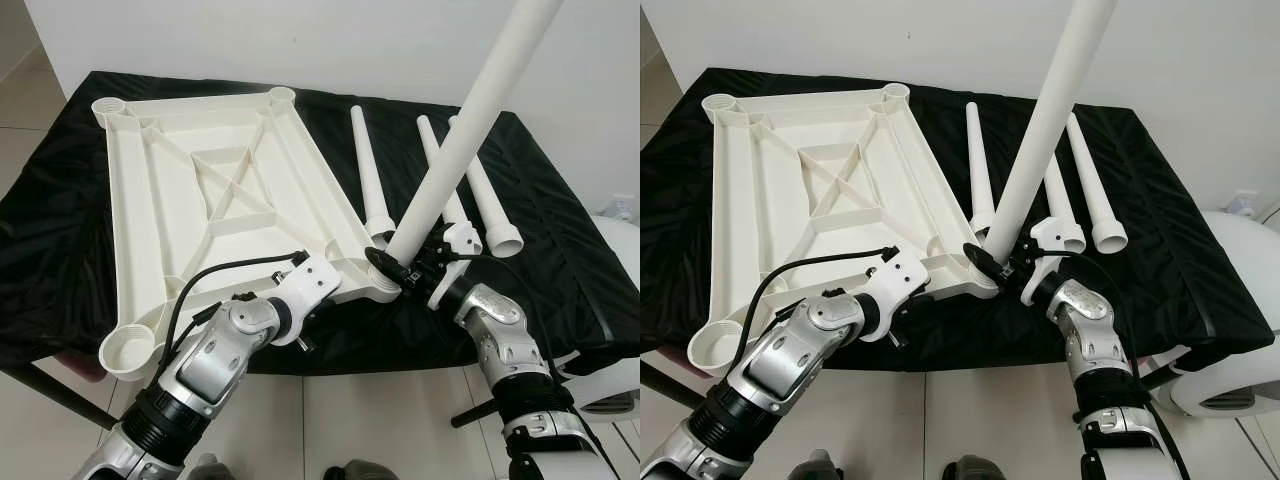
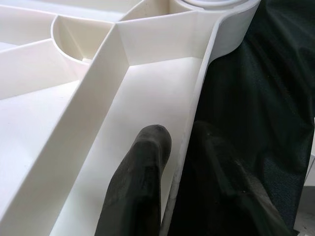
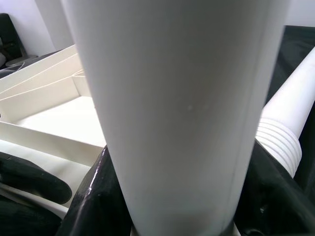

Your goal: Building children table

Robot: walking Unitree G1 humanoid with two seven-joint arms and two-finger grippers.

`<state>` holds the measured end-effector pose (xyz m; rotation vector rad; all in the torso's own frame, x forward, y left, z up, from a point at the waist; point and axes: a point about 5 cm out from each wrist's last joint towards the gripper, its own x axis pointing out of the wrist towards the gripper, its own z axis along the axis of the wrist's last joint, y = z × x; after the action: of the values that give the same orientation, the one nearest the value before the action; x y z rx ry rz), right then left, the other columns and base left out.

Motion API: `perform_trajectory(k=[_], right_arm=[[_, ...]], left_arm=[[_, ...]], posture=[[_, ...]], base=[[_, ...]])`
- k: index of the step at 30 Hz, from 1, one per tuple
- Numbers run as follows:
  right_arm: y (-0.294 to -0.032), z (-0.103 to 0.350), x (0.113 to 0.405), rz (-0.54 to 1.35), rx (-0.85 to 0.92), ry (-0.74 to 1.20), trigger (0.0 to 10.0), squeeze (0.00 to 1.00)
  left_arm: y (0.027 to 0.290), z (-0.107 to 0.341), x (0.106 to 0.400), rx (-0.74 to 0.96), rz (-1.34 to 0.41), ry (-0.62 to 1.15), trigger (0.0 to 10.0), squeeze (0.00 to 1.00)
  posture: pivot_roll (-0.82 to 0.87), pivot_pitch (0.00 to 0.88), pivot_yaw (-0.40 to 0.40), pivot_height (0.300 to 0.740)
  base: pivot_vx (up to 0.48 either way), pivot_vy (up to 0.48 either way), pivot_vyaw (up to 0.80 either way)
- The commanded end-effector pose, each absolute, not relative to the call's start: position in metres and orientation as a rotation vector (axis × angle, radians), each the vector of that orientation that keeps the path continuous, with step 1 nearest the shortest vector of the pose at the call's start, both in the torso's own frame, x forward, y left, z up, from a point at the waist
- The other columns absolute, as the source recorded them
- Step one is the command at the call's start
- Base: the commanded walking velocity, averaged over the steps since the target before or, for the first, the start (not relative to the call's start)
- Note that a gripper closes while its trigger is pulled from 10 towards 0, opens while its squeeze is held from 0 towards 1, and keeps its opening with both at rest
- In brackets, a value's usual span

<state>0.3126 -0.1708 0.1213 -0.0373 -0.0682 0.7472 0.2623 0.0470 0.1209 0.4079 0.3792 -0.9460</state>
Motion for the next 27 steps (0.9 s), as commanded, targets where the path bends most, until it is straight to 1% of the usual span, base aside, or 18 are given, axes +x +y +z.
perform_trajectory(k=[1, 9, 10, 18, 27], right_arm=[[-0.179, 0.119, 0.313, 0.693, -0.031, -0.055, 10.0, 0.00], [-0.171, 0.121, 0.311, 0.661, 0.000, -0.079, 10.0, 0.00], [-0.165, 0.123, 0.309, 0.650, 0.011, -0.087, 10.0, 0.00], [-0.154, 0.125, 0.305, 0.607, 0.007, -0.111, 10.0, 0.00], [-0.135, 0.133, 0.302, 0.488, 0.033, -0.141, 10.0, 0.00]], left_arm=[[0.040, 0.114, 0.255, 0.397, -1.032, 0.416, 10.0, 0.00], [0.039, 0.113, 0.254, 0.395, -1.038, 0.417, 10.0, 0.00], [0.038, 0.113, 0.253, 0.395, -1.040, 0.417, 10.0, 0.00], [0.037, 0.112, 0.253, 0.394, -1.045, 0.418, 10.0, 0.00], [0.038, 0.112, 0.254, 0.398, -1.045, 0.417, 10.0, 0.00]], posture=[[0.01, 0.012, -0.070, 0.740], [0.01, 0.011, -0.072, 0.740], [0.00, 0.010, -0.071, 0.740], [0.00, 0.005, -0.074, 0.740], [0.00, 0.000, -0.073, 0.740]], base=[[0.000, 0.000, 0.00], [0.000, 0.000, 0.00], [0.000, 0.000, 0.00], [0.000, 0.000, 0.00], [0.000, 0.000, 0.00]])
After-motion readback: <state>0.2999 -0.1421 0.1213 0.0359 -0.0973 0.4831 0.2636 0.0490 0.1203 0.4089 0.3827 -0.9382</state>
